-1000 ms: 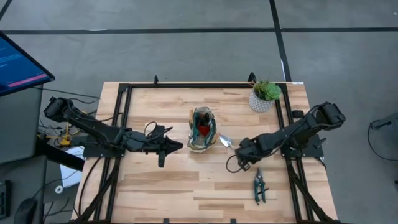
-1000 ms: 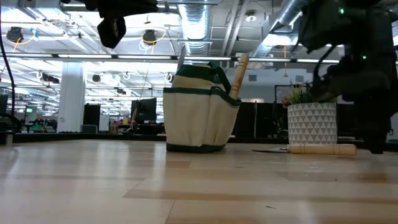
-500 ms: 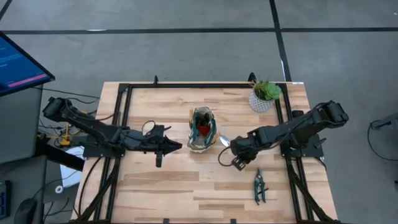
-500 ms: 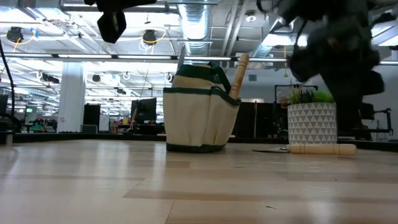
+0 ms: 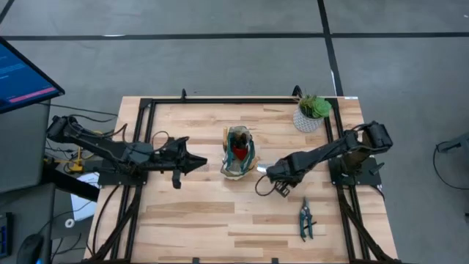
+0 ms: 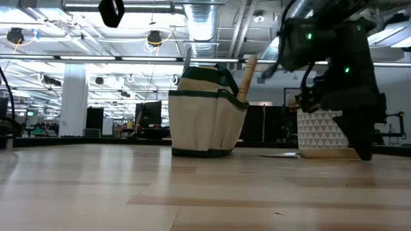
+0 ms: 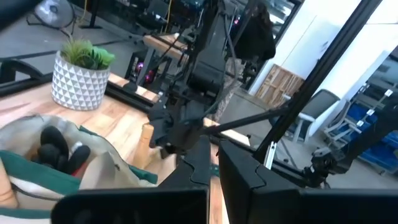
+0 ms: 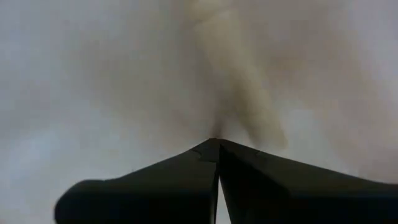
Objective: Pick & Place Garden tools in Gardening bag
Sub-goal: Put the brown trowel into the gardening bag
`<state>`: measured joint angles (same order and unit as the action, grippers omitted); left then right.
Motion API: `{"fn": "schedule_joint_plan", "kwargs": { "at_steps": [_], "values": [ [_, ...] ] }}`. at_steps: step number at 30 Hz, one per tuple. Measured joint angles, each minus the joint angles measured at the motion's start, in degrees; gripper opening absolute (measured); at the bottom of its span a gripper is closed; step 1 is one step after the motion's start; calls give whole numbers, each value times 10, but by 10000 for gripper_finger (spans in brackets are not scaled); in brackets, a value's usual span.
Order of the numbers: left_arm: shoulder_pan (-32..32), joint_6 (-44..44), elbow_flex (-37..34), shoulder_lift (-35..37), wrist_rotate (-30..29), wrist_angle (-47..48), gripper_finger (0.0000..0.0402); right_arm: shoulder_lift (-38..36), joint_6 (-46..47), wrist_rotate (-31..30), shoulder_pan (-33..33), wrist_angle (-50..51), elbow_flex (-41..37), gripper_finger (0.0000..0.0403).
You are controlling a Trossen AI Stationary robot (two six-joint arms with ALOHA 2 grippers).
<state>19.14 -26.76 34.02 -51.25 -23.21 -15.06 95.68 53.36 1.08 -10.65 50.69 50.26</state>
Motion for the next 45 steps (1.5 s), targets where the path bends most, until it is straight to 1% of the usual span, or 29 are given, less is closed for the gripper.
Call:
{"fn": "schedule_joint_plan", "kwargs": {
  "at_steps": [4,7,8,10,13,14,16,20,24,26,28,30,33,41,43,45],
  "values": [
    [0,8,0,8,-8,2,2,-18,4,-86,22,77,0,0],
    [0,11,0,11,-9,-4,2,-48,23,-141,40,132,0,0],
    [0,13,0,12,-9,0,2,-60,31,-151,47,140,0,0],
    [0,13,0,13,-9,-2,2,-86,55,-146,64,139,0,0],
    [0,13,0,13,-10,-1,2,-130,128,-86,83,106,0,7],
    [0,13,0,13,-9,-2,2,-142,154,-72,82,87,0,15],
    [0,13,0,13,-9,-2,2,-159,201,-65,75,49,0,40],
    [0,15,0,13,-10,-3,2,-155,265,-96,67,27,0,104],
    [0,19,0,13,-10,-3,2,-122,277,-100,90,21,0,171],
    [0,26,0,13,-9,-3,2,-104,274,-100,106,-8,0,199],
    [0,29,0,13,-9,-2,2,-91,274,-100,122,-41,0,221],
    [0,30,0,13,-9,-2,2,-77,270,-100,137,-78,0,232],
    [0,30,0,13,-8,-2,2,-63,257,-93,155,-113,0,233],
    [0,30,0,13,-5,-2,2,-8,219,-66,168,-149,0,206],
    [0,30,0,13,-5,-2,2,4,216,-56,168,-152,0,196],
    [0,30,0,13,-5,-2,2,11,216,-53,168,-148,2,177]
  ]
}}
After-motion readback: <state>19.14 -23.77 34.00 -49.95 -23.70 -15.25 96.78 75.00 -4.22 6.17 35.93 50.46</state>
